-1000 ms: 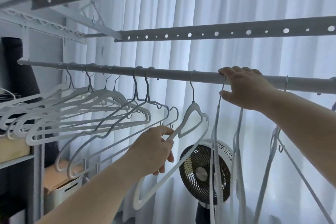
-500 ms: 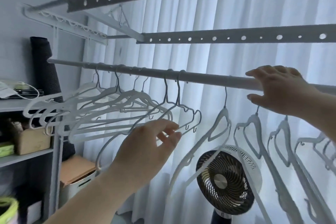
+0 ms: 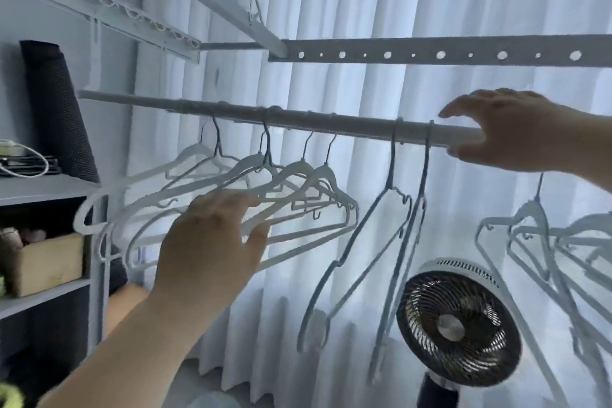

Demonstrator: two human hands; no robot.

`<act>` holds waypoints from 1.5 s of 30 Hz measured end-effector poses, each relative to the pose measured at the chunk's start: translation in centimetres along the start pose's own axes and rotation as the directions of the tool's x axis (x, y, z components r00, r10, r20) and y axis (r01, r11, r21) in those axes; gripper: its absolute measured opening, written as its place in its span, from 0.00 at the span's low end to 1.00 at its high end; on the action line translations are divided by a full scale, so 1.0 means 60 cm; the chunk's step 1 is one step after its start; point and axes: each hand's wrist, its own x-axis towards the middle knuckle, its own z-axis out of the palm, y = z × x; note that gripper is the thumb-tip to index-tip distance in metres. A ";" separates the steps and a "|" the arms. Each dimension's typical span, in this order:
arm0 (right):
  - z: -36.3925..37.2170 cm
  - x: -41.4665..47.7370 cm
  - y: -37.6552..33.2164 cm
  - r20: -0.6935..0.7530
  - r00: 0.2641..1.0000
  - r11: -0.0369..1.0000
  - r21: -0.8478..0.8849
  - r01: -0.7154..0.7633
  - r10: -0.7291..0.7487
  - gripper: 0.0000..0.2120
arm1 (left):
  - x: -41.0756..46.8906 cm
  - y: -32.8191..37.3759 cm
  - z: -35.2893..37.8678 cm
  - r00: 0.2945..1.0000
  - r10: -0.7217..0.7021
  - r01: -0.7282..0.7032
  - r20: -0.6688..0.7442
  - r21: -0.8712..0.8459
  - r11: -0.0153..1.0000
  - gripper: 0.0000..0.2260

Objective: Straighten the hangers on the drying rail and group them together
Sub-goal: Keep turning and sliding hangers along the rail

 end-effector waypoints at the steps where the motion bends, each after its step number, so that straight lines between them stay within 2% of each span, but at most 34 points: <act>1: 0.004 0.010 -0.017 0.003 1.000 1.000 0.001 -0.005 0.005 0.24 | 0.002 -0.014 0.001 1.000 0.015 -0.015 0.026 0.011 1.000 0.15; 6: 0.025 0.060 -0.078 -0.014 0.997 0.997 0.010 -0.073 0.073 0.25 | 0.015 -0.063 0.019 0.984 0.070 -0.070 0.162 -0.003 0.998 0.18; 9: 0.038 0.087 -0.097 0.003 0.990 0.990 -0.022 -0.141 0.141 0.26 | 0.015 -0.074 0.038 0.955 0.060 -0.048 0.289 -0.050 0.998 0.16; 15: 0.075 0.120 -0.119 0.009 0.983 0.980 -0.074 -0.184 0.186 0.22 | 0.011 -0.085 0.071 0.921 0.061 -0.036 0.386 -0.072 0.997 0.11; 19: 0.087 0.121 -0.110 0.016 0.983 0.977 -0.117 -0.180 0.183 0.18 | 0.011 -0.085 0.073 0.935 0.045 0.008 0.352 -0.149 0.989 0.09; 27: 0.082 0.104 -0.062 0.021 0.977 0.973 -0.097 -0.211 0.214 0.18 | 0.013 -0.048 0.071 0.965 0.032 0.049 0.259 -0.299 0.953 0.09; 34: 0.079 0.079 -0.012 0.046 0.970 0.971 0.014 -0.241 0.240 0.15 | 0.012 -0.014 0.085 0.971 0.057 0.024 0.234 -0.332 0.943 0.09; 42: 0.083 0.072 0.004 0.004 0.968 0.968 -0.016 -0.249 0.249 0.13 | 0.033 0.007 0.110 0.963 0.067 -0.018 0.262 -0.187 0.982 0.10; 45: 0.085 0.072 0.002 0.000 0.965 0.965 -0.024 -0.261 0.261 0.14 | 0.046 0.013 0.135 0.940 0.074 -0.041 0.332 -0.106 0.994 0.10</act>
